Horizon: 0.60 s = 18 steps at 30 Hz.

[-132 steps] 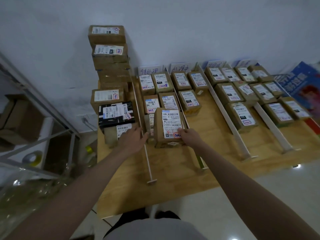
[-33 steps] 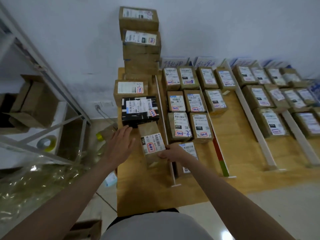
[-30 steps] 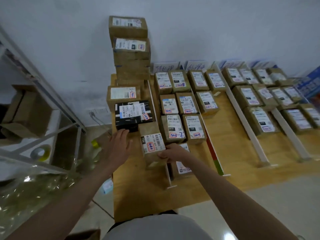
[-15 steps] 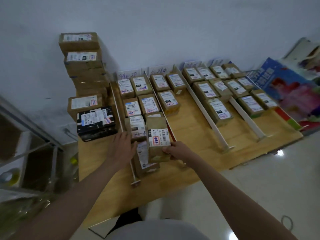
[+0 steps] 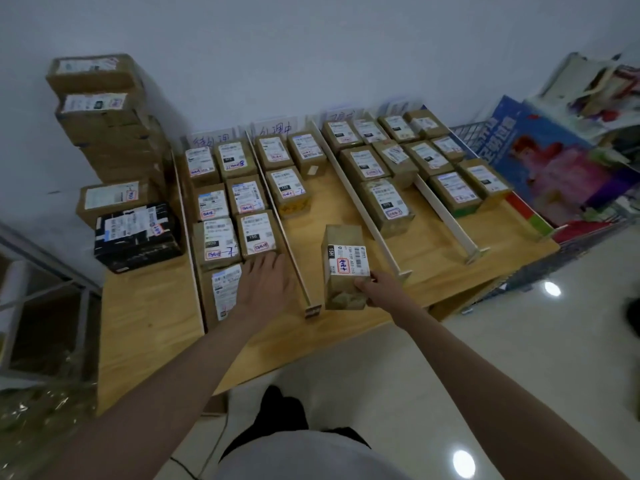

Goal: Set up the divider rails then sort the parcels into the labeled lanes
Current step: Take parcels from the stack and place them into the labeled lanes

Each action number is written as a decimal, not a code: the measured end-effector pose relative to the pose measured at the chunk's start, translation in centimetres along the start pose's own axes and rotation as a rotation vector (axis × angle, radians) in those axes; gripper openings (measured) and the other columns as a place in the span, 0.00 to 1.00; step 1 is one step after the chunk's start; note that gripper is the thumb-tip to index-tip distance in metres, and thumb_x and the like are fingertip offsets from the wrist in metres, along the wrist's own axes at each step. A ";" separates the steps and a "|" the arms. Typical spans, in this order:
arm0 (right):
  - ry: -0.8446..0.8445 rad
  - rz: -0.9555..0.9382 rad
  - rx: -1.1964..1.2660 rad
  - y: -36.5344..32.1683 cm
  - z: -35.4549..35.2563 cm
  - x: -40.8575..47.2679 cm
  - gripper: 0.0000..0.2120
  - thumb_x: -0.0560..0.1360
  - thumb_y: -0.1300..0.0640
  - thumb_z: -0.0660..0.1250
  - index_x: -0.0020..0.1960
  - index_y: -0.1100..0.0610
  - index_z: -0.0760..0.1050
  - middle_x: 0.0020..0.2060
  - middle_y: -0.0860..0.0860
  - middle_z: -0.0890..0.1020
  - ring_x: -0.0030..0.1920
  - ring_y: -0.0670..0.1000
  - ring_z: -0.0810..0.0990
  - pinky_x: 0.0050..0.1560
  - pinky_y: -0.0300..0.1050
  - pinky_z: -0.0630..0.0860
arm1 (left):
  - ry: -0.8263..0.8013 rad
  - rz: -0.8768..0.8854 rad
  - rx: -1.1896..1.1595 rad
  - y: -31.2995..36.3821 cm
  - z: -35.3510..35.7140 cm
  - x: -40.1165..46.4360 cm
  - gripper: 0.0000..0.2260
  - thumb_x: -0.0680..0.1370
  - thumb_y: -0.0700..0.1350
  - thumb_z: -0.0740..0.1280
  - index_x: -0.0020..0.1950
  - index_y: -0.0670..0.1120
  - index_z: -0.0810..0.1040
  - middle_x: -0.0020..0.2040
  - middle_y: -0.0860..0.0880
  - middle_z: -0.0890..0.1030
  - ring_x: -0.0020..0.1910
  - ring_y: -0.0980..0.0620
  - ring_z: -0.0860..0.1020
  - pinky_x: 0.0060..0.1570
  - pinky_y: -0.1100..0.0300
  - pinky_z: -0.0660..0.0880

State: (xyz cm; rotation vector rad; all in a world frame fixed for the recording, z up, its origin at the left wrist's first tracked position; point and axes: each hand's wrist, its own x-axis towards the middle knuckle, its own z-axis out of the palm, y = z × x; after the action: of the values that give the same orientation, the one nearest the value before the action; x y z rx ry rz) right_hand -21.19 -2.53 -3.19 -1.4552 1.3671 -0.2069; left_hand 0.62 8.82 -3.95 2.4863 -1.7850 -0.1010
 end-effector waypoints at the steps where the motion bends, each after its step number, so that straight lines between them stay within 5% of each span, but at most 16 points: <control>1: 0.001 -0.003 0.001 0.2 -0.5 0.2 0.14 0.79 0.56 0.65 0.63 0.59 0.76 0.54 0.54 0.82 0.49 0.53 0.81 0.44 0.48 0.80 | -0.004 -0.005 0.000 0.6 0.1 0.4 0.21 0.82 0.55 0.57 0.69 0.44 0.72 0.67 0.46 0.75 0.66 0.45 0.72 0.67 0.49 0.65; 11: 0.051 -0.071 -0.092 -2.5 -3.5 8.7 0.16 0.80 0.56 0.64 0.66 0.56 0.76 0.53 0.51 0.81 0.51 0.51 0.79 0.46 0.44 0.78 | -0.023 -0.085 -0.002 1.2 2.1 8.2 0.23 0.82 0.58 0.54 0.71 0.45 0.70 0.69 0.47 0.72 0.69 0.48 0.69 0.70 0.49 0.62; 15: 0.024 -0.084 -0.147 -4.7 -4.1 14.4 0.17 0.81 0.56 0.63 0.69 0.56 0.74 0.60 0.53 0.80 0.61 0.54 0.78 0.61 0.52 0.77 | -0.058 -0.158 -0.049 0.9 3.6 13.4 0.21 0.82 0.56 0.55 0.69 0.46 0.71 0.70 0.46 0.71 0.69 0.48 0.69 0.71 0.48 0.62; 18: -0.012 -0.071 -0.214 -6.6 -4.6 19.3 0.18 0.81 0.55 0.63 0.70 0.57 0.73 0.62 0.53 0.80 0.63 0.55 0.77 0.64 0.52 0.75 | -0.081 -0.212 -0.070 0.8 4.7 17.4 0.20 0.81 0.55 0.56 0.68 0.45 0.70 0.68 0.46 0.71 0.67 0.47 0.70 0.69 0.49 0.64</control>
State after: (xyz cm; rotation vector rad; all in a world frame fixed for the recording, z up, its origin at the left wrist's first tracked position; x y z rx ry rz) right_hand -14.24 -22.02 -6.17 -1.6814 1.3611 -0.0999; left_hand 4.93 -8.04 -8.72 2.6481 -1.5095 -0.2753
